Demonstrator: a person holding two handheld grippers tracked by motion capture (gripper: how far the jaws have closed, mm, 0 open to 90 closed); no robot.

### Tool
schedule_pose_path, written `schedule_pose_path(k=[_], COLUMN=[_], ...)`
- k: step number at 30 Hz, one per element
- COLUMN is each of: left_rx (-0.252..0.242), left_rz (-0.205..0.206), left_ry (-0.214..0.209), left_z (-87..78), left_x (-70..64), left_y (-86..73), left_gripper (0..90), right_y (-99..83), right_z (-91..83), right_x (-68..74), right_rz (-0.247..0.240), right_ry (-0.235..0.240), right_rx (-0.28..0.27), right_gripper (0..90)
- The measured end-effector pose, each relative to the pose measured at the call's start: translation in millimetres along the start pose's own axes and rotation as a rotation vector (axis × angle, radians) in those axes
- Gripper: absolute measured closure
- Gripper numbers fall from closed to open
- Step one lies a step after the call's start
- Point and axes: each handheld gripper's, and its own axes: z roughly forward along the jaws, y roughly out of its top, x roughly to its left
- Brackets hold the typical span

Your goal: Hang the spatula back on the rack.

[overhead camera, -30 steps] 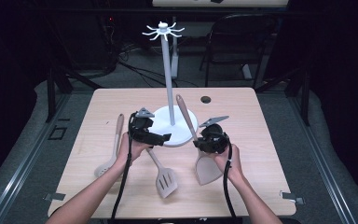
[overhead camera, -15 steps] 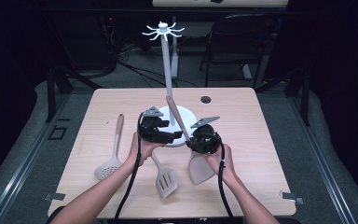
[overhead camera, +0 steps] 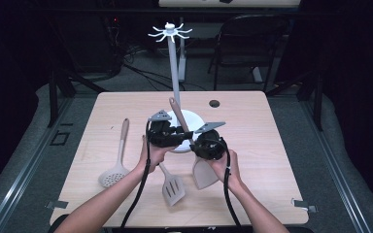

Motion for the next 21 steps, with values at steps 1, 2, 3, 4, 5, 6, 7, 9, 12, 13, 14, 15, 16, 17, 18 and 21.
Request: schedule_pose_path(k=[1,2,3,4,5,6,7,9,12,13,14,15,16,17,18,21], left_rx=[-0.005,-0.012,-0.023,-0.031,-0.037,-0.041,-0.041,-0.047,-0.044,-0.044,-0.042,-0.047,-0.051,-0.059,-0.059,-0.065], left_rz=[0.006,0.011,0.006,0.004,-0.001,-0.006,-0.006,-0.012,-0.048,-0.047,-0.047,-0.048,-0.046,-0.036,-0.036,-0.023], left_ry=[0.006,0.009,0.004,0.002,-0.002,-0.006,-0.006,-0.017,-0.046,-0.053,-0.059,-0.066,-0.073,-0.085,-0.085,-0.093], left_z=[0.6,0.8,0.6,0.5,0.2,0.0,0.0,-0.1,-0.3,-0.4,-0.9,-1.0,-1.3,-2.3,-2.3,-3.2], left_x=[-1.7,-2.6,-3.2,-3.3,-3.4,-3.6,-3.6,-3.7,-2.1,-1.9,-2.3,-3.0,-3.7,-5.1,-5.1,-7.3], left_y=[0.2,0.4,0.9,1.3,1.5,1.8,1.8,2.6,4.7,5.6,6.8,7.8,8.9,11.3,11.3,14.5], left_gripper=[64.0,66.7,67.3,68.1,68.8,69.5,70.0,70.6,72.4,72.9,73.4,73.8,74.8,75.3,75.8,76.3], right_y=[0.1,-0.1,-0.2,-0.2,-0.3,-0.3,-0.3,-0.4,-1.0,-1.5,-1.6,-2.0,-2.0,-2.1,-2.4,-4.6], right_z=[-0.7,-1.7,-2.6,-3.2,-3.4,-4.0,-4.0,-5.2,-6.8,-7.1,-8.1,-9.0,-11.0,-12.0,-12.5,-13.6], right_x=[0.1,-0.4,-0.6,-1.1,-1.4,-1.4,-1.4,-1.7,-3.2,-3.4,-3.8,-4.2,-5.3,-5.8,-6.5,-8.0], right_rz=[0.001,0.003,0.008,0.01,0.01,0.011,0.011,0.014,0.014,0.016,0.014,0.013,0.01,0.008,0.014,0.029], right_ry=[-0.001,-0.006,-0.008,-0.008,-0.008,-0.01,-0.01,-0.007,-0.002,0.001,0.002,0.002,0.006,0.005,0.014,0.0], right_rx=[-0.007,-0.022,-0.021,-0.025,-0.036,-0.04,-0.04,-0.045,-0.051,-0.057,-0.059,-0.064,-0.074,-0.072,-0.066,-0.072], right_gripper=[78.4,78.3,78.3,78.2,78.2,78.2,78.2,77.9,77.8,77.6,77.6,77.5,75.7,72.3,67.6,59.1])
